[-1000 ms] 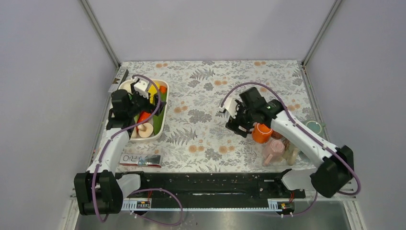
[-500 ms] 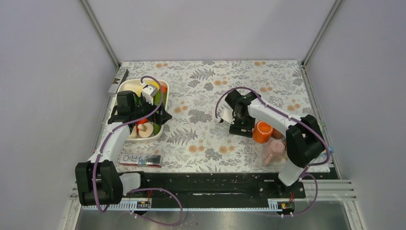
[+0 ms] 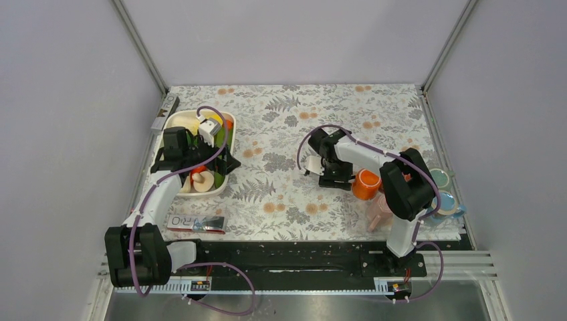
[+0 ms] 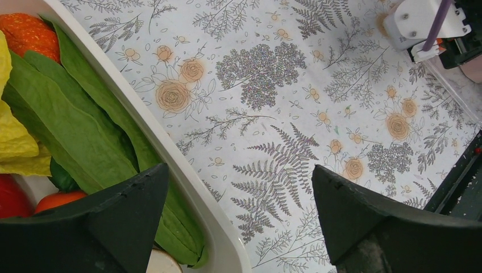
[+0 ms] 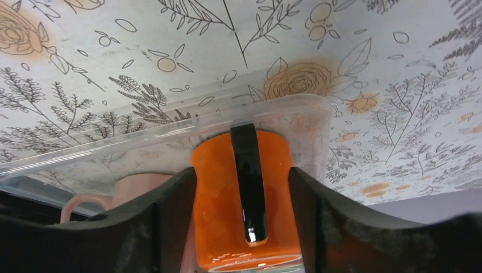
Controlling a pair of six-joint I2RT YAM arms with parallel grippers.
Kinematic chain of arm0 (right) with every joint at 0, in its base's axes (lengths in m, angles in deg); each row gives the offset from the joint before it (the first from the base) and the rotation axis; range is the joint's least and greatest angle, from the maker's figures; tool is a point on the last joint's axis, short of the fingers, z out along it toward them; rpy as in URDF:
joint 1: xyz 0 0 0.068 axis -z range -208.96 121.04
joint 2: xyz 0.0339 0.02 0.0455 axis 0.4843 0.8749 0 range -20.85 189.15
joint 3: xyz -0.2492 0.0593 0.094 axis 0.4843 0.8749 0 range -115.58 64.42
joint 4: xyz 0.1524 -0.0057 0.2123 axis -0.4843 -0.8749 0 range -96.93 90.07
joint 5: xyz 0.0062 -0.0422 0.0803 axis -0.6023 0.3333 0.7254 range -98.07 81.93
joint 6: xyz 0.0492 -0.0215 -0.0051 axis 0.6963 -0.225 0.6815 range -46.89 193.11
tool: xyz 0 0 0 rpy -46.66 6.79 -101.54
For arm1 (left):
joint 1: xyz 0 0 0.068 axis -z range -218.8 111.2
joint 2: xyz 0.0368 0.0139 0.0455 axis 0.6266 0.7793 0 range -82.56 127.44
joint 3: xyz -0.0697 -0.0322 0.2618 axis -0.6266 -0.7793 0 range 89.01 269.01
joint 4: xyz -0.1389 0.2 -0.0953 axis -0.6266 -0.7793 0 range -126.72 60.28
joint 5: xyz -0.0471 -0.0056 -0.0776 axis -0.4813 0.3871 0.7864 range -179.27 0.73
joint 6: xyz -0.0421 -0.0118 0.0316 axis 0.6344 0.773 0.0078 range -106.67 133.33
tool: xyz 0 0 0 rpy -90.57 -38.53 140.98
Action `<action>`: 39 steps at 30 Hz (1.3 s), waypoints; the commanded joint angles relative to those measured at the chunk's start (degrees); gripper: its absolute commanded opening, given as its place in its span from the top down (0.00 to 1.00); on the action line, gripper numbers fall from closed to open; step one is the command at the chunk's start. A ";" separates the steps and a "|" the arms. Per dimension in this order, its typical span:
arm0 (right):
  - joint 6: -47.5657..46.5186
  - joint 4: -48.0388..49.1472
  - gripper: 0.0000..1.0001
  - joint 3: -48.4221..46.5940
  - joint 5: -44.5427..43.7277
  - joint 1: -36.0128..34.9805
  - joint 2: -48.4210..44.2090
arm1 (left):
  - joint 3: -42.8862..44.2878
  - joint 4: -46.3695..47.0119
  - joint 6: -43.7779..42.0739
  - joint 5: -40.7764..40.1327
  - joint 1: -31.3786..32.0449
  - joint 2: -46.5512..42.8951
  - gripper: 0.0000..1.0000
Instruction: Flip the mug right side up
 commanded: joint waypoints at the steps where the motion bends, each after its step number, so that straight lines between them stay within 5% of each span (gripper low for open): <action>1: -1.88 0.99 0.38 -1.49 -2.51 -0.12 1.72 | 1.87 0.75 -0.99 2.44 -0.31 -1.20 0.01; 6: -1.07 0.22 0.79 -1.66 -3.71 -0.11 2.29 | 1.98 0.41 -1.40 2.45 -0.29 -1.50 0.01; 12: 0.02 -1.27 1.00 -3.80 -2.61 -0.33 -2.27 | 2.97 -1.27 -1.77 2.88 -0.31 -1.88 0.01; 23: -0.19 4.71 1.00 -5.56 11.47 -0.25 -17.81 | 6.44 -4.33 -1.69 5.22 -0.17 -1.22 0.02; 27: 4.21 9.16 1.00 -6.68 22.78 -0.33 -22.35 | 7.34 -5.64 -1.55 7.11 0.24 -0.85 0.03; 39: 36.44 67.09 1.00 11.61 63.90 -0.33 -42.54 | 15.49 -7.72 3.96 14.83 9.97 -0.37 0.01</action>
